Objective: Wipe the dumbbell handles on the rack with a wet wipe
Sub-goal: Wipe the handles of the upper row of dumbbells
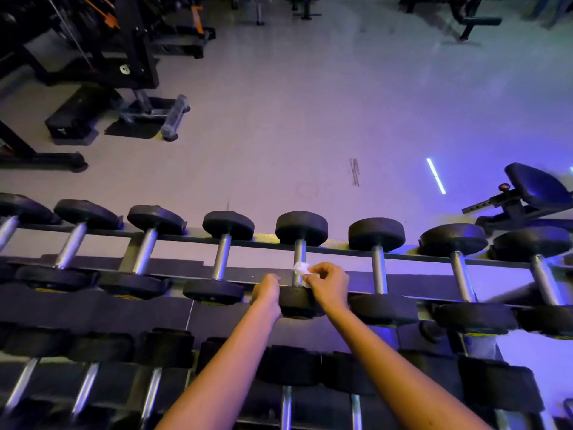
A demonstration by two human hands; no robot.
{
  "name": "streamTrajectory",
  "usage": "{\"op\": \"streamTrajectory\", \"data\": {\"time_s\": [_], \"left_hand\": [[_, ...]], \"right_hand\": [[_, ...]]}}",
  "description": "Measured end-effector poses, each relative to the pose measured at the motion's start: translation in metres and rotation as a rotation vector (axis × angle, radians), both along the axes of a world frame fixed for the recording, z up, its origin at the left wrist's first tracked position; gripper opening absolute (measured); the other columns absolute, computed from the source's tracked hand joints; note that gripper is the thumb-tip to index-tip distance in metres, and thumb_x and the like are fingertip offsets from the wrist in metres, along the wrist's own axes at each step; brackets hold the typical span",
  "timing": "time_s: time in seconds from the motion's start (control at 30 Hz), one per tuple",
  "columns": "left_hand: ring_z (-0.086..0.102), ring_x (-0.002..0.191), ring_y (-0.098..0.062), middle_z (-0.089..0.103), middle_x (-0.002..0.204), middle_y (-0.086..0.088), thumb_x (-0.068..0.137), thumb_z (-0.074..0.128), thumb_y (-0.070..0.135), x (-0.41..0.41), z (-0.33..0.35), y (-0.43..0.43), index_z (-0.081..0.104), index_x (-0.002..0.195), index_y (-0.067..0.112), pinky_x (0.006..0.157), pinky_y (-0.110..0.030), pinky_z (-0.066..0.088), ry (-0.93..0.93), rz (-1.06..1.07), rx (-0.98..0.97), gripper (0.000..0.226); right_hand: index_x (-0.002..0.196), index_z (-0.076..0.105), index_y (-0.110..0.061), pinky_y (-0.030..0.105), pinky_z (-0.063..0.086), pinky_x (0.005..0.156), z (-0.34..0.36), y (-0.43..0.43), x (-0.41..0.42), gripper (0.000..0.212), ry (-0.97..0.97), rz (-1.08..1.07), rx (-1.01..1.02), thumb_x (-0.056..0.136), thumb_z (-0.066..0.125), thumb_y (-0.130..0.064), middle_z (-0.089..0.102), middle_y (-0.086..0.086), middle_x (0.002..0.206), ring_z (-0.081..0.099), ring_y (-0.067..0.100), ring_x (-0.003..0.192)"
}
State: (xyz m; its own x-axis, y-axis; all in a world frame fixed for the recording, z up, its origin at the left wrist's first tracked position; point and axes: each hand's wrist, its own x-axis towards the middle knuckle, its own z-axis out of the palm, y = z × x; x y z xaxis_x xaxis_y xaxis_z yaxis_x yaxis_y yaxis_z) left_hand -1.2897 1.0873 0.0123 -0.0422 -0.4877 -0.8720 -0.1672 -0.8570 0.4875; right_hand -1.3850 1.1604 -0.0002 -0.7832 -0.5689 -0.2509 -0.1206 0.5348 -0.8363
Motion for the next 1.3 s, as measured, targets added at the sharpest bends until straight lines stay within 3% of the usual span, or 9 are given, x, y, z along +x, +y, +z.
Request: {"op": "streamTrajectory", "data": {"time_s": [0.23,0.4,0.5,0.63,0.73,0.8,0.97,1.17,1.3], "left_hand": [[0.061,0.083,-0.035,0.063,0.107,-0.018,0.089,0.05,0.019,-0.021,-0.024,-0.001,0.061,0.102,0.001,0.068,-0.038,0.053,-0.126,-0.004,-0.059,0.025],[0.061,0.099,-0.038,0.063,0.116,-0.019,0.088,0.05,0.033,-0.024,-0.033,0.002,0.063,0.115,0.002,0.088,-0.045,0.053,-0.332,-0.054,-0.139,0.043],[0.06,0.101,-0.035,0.064,0.118,-0.017,0.09,0.051,0.041,-0.027,-0.032,0.003,0.063,0.116,0.002,0.083,-0.04,0.049,-0.386,-0.063,-0.202,0.048],[0.058,0.107,-0.034,0.062,0.121,-0.019,0.096,0.048,0.039,-0.031,-0.03,0.004,0.061,0.117,-0.002,0.075,-0.034,0.037,-0.448,-0.1,-0.249,0.048],[0.057,0.109,-0.036,0.063,0.12,-0.021,0.096,0.046,0.037,-0.031,-0.032,0.004,0.065,0.112,-0.004,0.077,-0.035,0.04,-0.478,-0.118,-0.286,0.048],[0.058,0.108,-0.037,0.064,0.117,-0.022,0.096,0.046,0.037,-0.033,-0.035,0.002,0.067,0.108,-0.004,0.085,-0.039,0.044,-0.494,-0.114,-0.3,0.048],[0.057,0.104,-0.036,0.066,0.112,-0.021,0.094,0.044,0.035,-0.034,-0.035,0.002,0.07,0.1,-0.002,0.075,-0.033,0.036,-0.512,-0.097,-0.307,0.045],[0.05,0.083,-0.028,0.067,0.107,-0.02,0.094,0.046,0.034,-0.034,-0.033,0.005,0.071,0.096,-0.001,0.071,-0.03,0.033,-0.506,-0.063,-0.302,0.042],[0.057,0.102,-0.036,0.065,0.112,-0.022,0.094,0.047,0.035,-0.033,-0.033,0.004,0.071,0.1,-0.002,0.073,-0.033,0.035,-0.511,-0.054,-0.296,0.044]], "right_hand": [[0.09,0.076,-0.01,0.027,0.051,0.081,-0.029,-0.021,-0.002,0.011,0.038,0.108,0.099,0.08,0.072,-0.012,0.072,0.006,0.091,0.061,0.012,0.081],[0.094,0.074,-0.008,0.021,0.049,0.074,-0.037,-0.029,-0.013,0.011,0.076,0.126,0.116,0.086,0.067,-0.007,0.07,0.006,0.092,0.059,0.011,0.08],[0.099,0.073,-0.009,0.009,0.041,0.066,-0.038,-0.044,-0.029,0.014,0.102,0.1,0.093,0.088,0.066,-0.011,0.069,0.005,0.098,0.059,0.011,0.081],[0.099,0.073,-0.01,0.02,0.046,0.073,-0.037,-0.065,-0.038,0.013,0.098,0.105,0.1,0.088,0.065,-0.012,0.069,0.009,0.101,0.065,0.019,0.091],[0.098,0.074,-0.007,0.003,0.036,0.059,-0.034,-0.06,-0.034,0.014,0.079,0.121,0.114,0.087,0.067,-0.012,0.069,0.009,0.097,0.058,0.011,0.08],[0.096,0.074,-0.006,0.002,0.033,0.049,-0.036,-0.046,-0.028,0.014,0.065,0.154,0.141,0.084,0.07,-0.013,0.069,0.009,0.092,0.055,0.011,0.075],[0.088,0.077,-0.009,0.018,0.04,0.067,-0.042,-0.025,-0.019,0.011,-0.008,0.173,0.2,0.078,0.075,-0.014,0.071,0.008,0.086,0.058,0.014,0.075],[0.09,0.077,-0.009,0.026,0.047,0.068,-0.033,-0.073,-0.042,0.014,0.098,0.058,0.079,0.081,0.066,-0.01,0.073,0.011,0.085,0.065,0.024,0.079],[0.087,0.076,-0.011,0.026,0.049,0.069,-0.035,-0.083,-0.048,0.012,0.1,0.053,0.102,0.08,0.066,-0.008,0.072,0.009,0.083,0.065,0.026,0.081]]}}
